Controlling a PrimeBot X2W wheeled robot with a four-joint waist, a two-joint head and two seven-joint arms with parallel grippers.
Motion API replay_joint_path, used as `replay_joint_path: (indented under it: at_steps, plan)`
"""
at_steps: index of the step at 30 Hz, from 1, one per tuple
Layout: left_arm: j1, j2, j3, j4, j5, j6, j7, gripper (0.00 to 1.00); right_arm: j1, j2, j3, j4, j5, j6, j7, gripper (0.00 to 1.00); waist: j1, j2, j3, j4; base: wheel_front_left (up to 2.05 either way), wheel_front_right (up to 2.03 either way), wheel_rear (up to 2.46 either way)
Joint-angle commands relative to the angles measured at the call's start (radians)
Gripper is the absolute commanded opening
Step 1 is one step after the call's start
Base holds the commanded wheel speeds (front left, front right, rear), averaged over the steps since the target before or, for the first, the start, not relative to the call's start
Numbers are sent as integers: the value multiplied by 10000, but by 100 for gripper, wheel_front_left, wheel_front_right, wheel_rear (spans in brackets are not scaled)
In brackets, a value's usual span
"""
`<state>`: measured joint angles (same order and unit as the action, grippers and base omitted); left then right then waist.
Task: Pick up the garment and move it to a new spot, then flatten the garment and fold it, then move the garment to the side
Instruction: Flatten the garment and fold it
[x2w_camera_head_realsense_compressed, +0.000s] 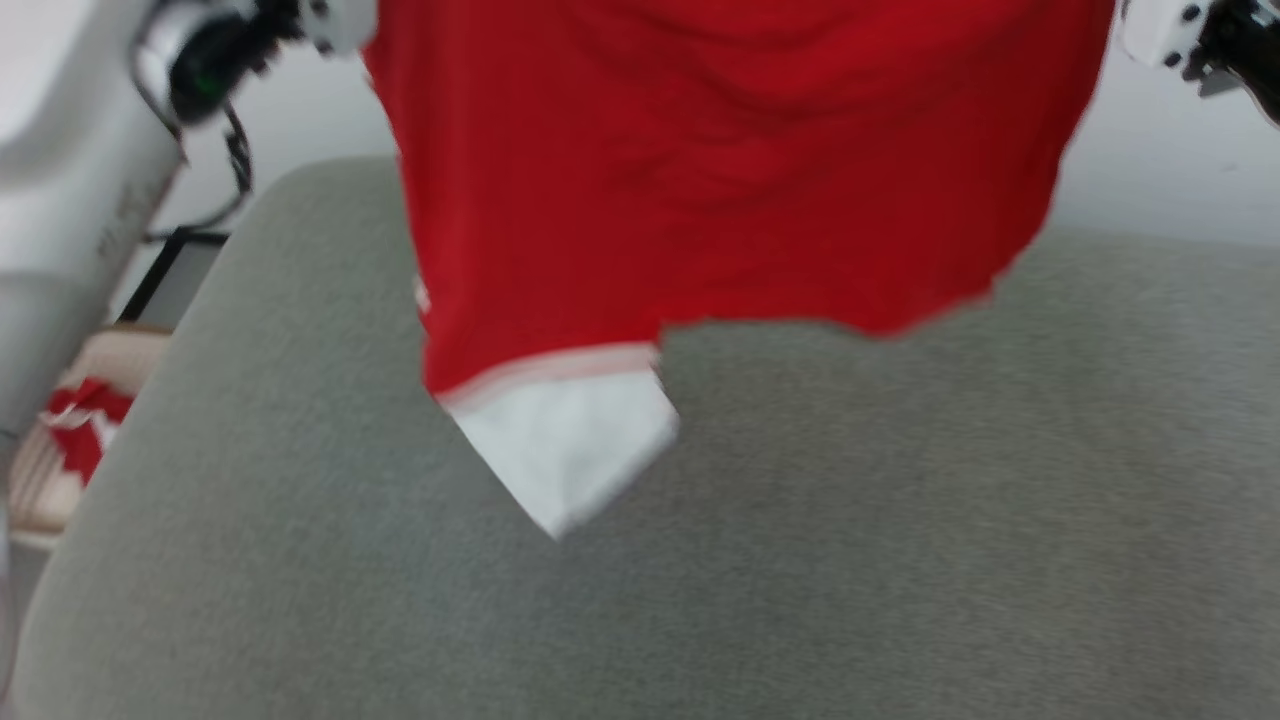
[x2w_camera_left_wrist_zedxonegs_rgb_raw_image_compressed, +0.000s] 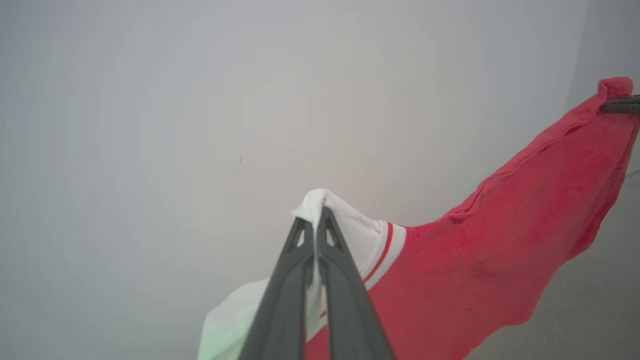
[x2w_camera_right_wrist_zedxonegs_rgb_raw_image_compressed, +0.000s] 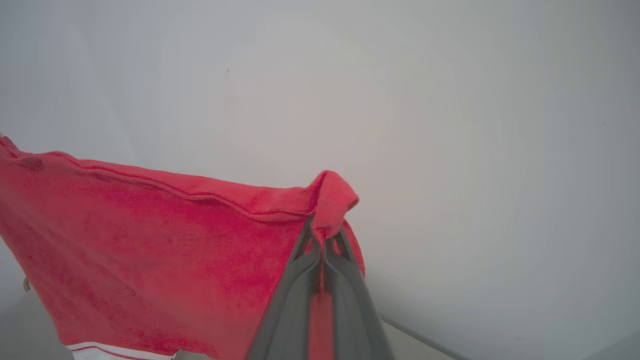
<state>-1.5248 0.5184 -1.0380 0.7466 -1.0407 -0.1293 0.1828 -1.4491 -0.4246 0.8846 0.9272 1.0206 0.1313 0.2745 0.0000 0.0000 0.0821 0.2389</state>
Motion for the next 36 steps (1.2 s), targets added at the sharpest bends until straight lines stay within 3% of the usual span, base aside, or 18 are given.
replay_joint_path:
  at_steps: [1,10,20,25,31,36]
  plan:
    - [-251,-18,-41,169,123,-11,-65,0,-169,101,-40,36,-119,-11,-125,0,0,0,-668,-711,0,0,0]
    - [-1551,42,-305,729,213,0,-55,0,-733,19,-281,-245,-125,-11,-80,0,0,0,-324,-1212,0,0,0]
    - [-2768,301,-446,1018,505,6,-1007,0,-1774,120,-684,11,-807,-11,-498,0,0,0,1994,-1727,0,0,0]
    - [-3820,165,-518,1503,1294,86,-2234,0,-2760,569,-768,741,-1942,-11,-1757,0,0,0,3552,-2034,0,0,0]
    - [-5536,-360,-327,2012,2074,405,-3961,0,-4374,1128,-1043,1992,-3612,-11,-4157,0,0,0,5474,-1967,0,0,0]
    - [-6230,-532,-36,1823,2599,368,-4447,0,-5114,1370,-1211,2717,-4653,-11,-5171,0,0,0,6474,-1710,0,0,0]
